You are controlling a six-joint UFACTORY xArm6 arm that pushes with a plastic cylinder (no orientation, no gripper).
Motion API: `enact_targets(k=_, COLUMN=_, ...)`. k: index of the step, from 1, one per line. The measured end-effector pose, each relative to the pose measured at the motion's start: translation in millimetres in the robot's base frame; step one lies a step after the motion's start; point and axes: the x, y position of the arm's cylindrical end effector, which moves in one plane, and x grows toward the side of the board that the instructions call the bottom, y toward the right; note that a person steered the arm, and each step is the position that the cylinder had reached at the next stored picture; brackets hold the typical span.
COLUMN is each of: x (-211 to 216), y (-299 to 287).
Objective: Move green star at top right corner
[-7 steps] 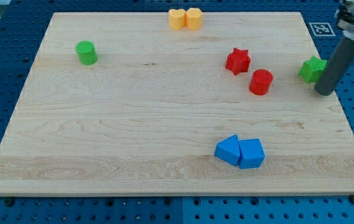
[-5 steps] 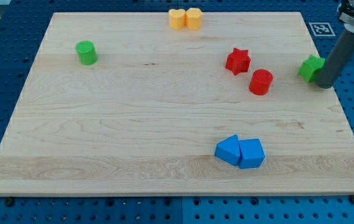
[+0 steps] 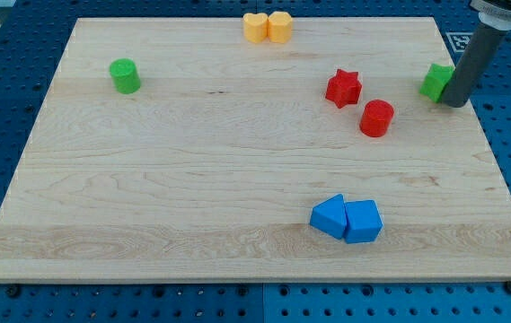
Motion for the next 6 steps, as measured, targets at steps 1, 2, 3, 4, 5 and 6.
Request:
enact_targets(k=1, x=4, y=-2)
enact_targets(k=2, x=4, y=-4)
enact_targets(k=3, x=4, y=-4)
enact_targets(k=4, x=-9, y=-10)
enact_targets(k=5, x=-16, y=-11)
enact_targets(k=6, x=-32, y=-12)
